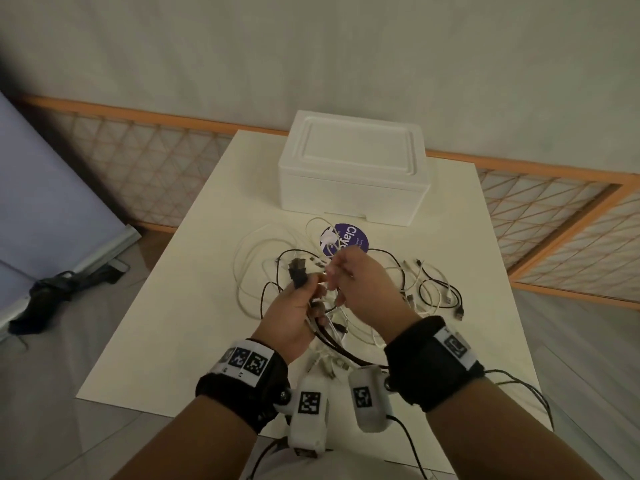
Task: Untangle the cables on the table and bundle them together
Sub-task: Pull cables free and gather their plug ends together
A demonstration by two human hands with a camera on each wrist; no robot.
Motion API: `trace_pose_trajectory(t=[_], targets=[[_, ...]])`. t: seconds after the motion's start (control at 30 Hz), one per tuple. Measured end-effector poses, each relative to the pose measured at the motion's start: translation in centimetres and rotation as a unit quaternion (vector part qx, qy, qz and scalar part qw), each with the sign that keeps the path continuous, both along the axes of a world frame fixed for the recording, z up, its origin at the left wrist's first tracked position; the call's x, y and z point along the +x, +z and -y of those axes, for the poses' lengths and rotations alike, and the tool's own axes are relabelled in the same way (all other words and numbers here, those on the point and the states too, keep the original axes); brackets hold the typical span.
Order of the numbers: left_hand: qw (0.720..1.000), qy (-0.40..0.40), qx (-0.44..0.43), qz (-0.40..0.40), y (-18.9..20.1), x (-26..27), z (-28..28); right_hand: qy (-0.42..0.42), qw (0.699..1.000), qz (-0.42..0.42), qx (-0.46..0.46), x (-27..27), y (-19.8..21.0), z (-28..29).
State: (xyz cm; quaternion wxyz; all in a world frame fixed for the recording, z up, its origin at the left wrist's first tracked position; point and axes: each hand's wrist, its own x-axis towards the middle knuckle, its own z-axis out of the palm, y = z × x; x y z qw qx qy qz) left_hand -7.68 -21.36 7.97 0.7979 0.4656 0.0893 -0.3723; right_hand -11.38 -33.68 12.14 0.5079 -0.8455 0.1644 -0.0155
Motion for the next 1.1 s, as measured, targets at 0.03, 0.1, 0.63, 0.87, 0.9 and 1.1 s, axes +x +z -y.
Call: trace_pose_trajectory(t=[0.03,0.1,0.63,0.87,0.9,1.1], targets=[[1.0,-0.011,-0.012,0.01,0.1,-0.2,0.0,0.002,1.0,0.003,-0.006,0.2,0.0,-0.6],[0.999,-0.017,-0.037,0.015,0.2,-0.4,-0.1,-0.002,1.0,0.01,-0.027,0.4,-0.1,-1.4],[0.982,0.147,-0.073,-0.089,-0.2,0.4,-1.6,0.083,0.988,-0.049,-0.125,-3.3,0.9,1.4],[0.99,0.114,-0.058,-0.051,0.0,1.1,-3.9,0.025,0.96,-0.126,-0.25,-5.3,1.6,4.2],[0.995,0.085,-0.05,-0.028,0.2,1.0,-3.9,0.028,0.954,-0.118,-0.274,-5.2,1.7,3.8],[0.964,-0.169,0.128,0.16,1.5,-0.4,-2.8,0.148,0.891,-0.011,-0.429,-2.9,1.4,-0.3]])
